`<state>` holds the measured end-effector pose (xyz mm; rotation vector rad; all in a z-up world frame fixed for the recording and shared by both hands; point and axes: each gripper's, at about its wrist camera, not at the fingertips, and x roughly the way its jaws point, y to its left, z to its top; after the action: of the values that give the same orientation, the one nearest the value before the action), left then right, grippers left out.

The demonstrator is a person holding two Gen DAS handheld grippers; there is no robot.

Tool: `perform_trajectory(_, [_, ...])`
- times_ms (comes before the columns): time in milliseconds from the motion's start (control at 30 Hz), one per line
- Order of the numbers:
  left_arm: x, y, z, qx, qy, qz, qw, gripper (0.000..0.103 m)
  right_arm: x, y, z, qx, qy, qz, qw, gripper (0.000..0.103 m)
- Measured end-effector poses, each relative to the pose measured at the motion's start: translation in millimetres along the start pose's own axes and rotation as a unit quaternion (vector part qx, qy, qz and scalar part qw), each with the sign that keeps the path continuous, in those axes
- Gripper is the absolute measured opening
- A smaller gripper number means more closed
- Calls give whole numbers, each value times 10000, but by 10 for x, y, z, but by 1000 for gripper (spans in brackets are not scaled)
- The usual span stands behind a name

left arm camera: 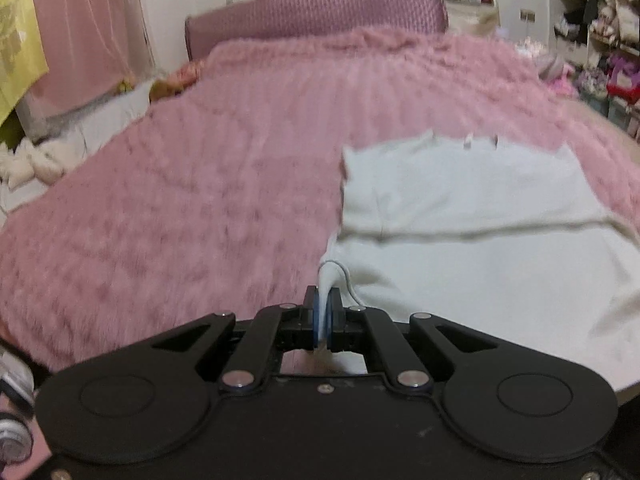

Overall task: Fold small clothes
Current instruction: 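Grasp a hem corner with the right gripper while the left gripper grasps the other corner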

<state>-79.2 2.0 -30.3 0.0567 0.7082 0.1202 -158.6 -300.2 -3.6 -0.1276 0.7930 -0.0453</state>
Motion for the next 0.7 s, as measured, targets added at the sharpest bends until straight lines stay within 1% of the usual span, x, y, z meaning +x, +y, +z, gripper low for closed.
perform_trajectory(100, [74, -67, 207, 26, -215, 9, 9998, 2, 90, -27, 155, 126, -312, -128, 9994, 0])
perform_trajectory(200, [162, -130, 425, 20, -384, 25, 9993, 2, 205, -65, 326, 311, -533, -184, 9979, 0])
perform_trajectory(500, [875, -205, 1056, 30, -520, 4, 9986, 3, 779, -102, 870, 495, -884, -330, 9943, 0])
perform_trajectory(633, [1185, -273, 1278, 60, -598, 34, 9982, 3, 1042, -107, 1107, 474, -1047, -389, 9926, 0])
perform_trajectory(700, [1362, -321, 1376, 62, -597, 56, 9982, 3, 1203, -116, 1221, 466, -1051, -421, 9925, 0])
